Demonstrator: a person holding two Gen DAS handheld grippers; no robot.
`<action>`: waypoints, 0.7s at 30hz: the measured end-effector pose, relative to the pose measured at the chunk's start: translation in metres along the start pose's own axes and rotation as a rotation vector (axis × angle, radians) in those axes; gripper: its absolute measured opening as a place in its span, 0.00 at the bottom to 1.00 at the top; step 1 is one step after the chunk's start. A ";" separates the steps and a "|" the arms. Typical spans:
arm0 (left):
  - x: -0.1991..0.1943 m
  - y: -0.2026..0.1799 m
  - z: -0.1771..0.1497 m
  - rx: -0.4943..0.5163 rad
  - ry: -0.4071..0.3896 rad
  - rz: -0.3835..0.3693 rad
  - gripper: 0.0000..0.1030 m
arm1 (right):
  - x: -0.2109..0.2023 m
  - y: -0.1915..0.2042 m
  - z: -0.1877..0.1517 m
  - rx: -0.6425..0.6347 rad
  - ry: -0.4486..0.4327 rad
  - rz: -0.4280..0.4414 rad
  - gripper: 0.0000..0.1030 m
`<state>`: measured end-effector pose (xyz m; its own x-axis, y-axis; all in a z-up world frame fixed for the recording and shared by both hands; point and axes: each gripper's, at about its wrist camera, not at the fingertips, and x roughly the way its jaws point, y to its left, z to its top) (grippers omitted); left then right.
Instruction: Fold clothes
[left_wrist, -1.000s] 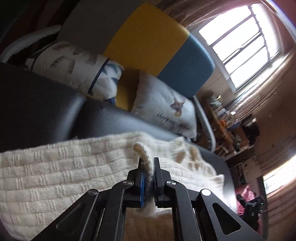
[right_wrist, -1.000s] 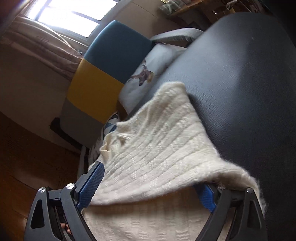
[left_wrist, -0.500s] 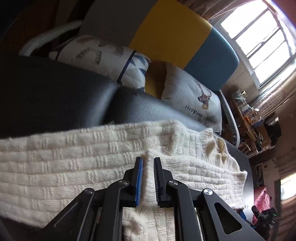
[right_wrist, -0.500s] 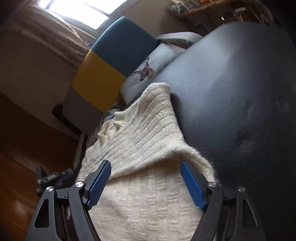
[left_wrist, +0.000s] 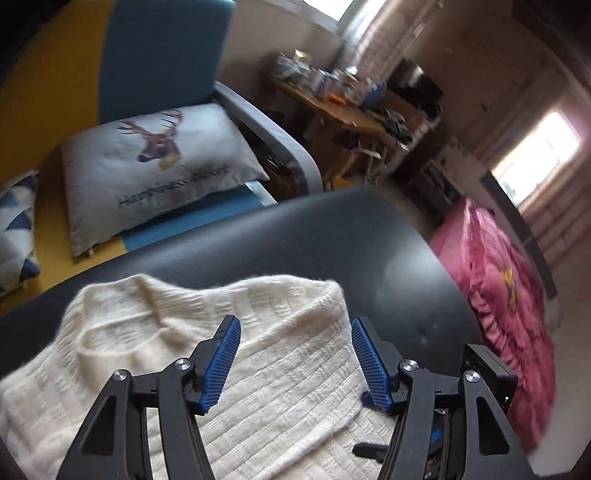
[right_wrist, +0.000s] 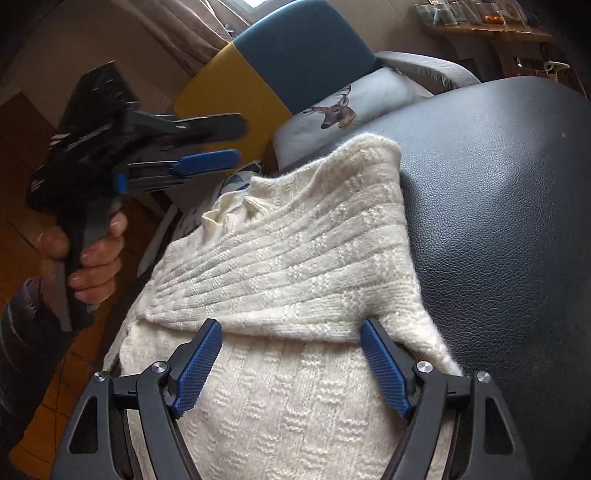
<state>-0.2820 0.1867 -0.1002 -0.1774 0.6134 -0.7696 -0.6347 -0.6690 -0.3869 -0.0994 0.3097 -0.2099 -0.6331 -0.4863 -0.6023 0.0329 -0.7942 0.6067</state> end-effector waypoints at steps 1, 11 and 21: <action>0.016 -0.006 0.005 0.040 0.040 0.002 0.62 | -0.002 -0.003 -0.001 0.004 -0.007 0.024 0.77; 0.096 -0.022 0.027 0.245 0.235 -0.025 0.76 | -0.002 0.003 -0.004 -0.025 -0.014 0.030 0.77; 0.127 -0.039 0.028 0.281 0.314 -0.156 0.15 | -0.002 0.001 -0.007 -0.018 -0.031 0.027 0.77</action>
<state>-0.3010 0.3023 -0.1692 0.1461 0.5120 -0.8465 -0.8229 -0.4121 -0.3912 -0.0928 0.3074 -0.2112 -0.6556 -0.4963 -0.5691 0.0642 -0.7876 0.6128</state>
